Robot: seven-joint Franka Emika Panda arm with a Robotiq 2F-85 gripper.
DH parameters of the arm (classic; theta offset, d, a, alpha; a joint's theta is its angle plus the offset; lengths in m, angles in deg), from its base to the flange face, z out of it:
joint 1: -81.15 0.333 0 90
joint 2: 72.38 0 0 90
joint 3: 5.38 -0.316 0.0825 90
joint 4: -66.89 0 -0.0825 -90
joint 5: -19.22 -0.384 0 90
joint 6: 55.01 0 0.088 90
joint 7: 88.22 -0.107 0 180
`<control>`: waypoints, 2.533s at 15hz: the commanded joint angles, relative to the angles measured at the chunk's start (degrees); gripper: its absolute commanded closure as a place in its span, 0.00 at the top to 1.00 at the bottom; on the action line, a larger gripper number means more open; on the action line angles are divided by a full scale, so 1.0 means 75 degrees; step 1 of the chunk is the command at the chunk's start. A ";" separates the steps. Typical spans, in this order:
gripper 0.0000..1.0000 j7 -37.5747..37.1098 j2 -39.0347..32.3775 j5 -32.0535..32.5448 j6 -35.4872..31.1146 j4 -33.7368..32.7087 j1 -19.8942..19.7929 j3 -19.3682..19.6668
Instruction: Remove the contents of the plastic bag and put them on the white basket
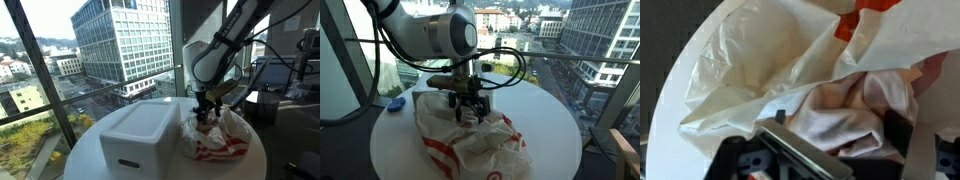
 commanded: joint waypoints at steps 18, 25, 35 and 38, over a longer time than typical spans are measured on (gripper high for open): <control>0.04 0.0639 -0.0220 -0.0370 -0.0766 0.0291 0.0175 0.0670; 0.03 -0.1194 0.1153 0.1013 0.2731 -0.0434 0.0618 0.0700; 0.04 -0.2516 0.2388 0.2120 0.4005 -0.2885 0.0917 -0.0974; 0.04 -0.3089 0.2009 0.2213 0.3390 -0.3707 0.1056 -0.1366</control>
